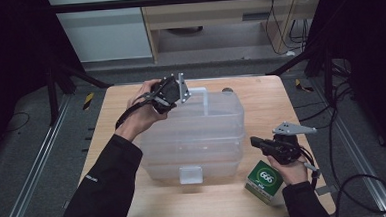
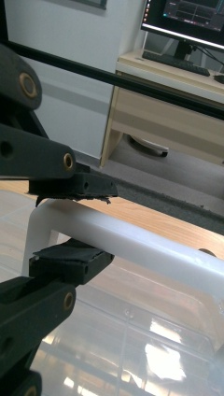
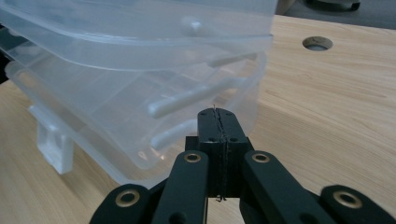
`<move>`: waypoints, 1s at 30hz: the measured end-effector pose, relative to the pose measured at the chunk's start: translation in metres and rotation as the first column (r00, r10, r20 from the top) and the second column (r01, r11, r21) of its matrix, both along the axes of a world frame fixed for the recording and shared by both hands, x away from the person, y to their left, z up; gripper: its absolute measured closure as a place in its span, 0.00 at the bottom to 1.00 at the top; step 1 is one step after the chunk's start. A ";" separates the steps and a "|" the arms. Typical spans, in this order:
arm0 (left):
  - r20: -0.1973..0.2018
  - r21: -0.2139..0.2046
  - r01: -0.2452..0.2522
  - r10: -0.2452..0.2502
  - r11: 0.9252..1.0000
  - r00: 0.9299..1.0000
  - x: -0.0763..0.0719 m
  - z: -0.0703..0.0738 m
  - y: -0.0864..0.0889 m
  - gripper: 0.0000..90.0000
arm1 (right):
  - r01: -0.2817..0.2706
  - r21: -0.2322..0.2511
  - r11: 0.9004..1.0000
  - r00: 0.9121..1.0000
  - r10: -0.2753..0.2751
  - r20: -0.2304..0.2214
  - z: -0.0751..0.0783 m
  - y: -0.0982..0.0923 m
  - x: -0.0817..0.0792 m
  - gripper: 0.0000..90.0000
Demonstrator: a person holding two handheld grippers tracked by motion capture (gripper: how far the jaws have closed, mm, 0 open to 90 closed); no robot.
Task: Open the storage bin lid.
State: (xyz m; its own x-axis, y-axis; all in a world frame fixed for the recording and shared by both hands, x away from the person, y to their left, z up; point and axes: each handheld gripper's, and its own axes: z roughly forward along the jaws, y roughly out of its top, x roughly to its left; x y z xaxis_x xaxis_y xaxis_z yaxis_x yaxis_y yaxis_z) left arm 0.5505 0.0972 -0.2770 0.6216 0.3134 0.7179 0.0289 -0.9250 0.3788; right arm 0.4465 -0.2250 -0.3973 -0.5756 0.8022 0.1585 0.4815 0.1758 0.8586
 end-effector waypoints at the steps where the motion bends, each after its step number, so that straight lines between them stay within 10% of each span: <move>1: 0.000 0.000 0.000 0.000 1.000 1.000 0.000 0.000 0.000 0.75 | 0.000 0.000 1.000 1.000 0.000 0.000 0.000 0.000 0.000 1.00; 21: -0.018 -0.043 -0.016 0.015 0.999 1.000 0.001 0.000 0.002 0.69 | -0.050 0.064 0.997 0.998 0.046 0.050 0.011 0.014 -0.003 1.00; 30: -0.085 -0.189 -0.009 -0.007 0.982 0.996 -0.014 0.004 0.025 0.51 | -0.052 0.053 0.997 0.998 0.050 0.037 0.008 0.016 -0.002 1.00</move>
State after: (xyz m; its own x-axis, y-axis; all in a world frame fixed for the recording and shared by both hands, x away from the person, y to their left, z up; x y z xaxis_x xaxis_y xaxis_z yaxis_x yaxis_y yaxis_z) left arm 0.5366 0.1224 -0.2729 0.6774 0.4388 0.5904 0.0695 -0.8372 0.5425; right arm 0.4442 -0.2093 -0.3891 -0.6213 0.7628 0.1794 0.4419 0.1519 0.8841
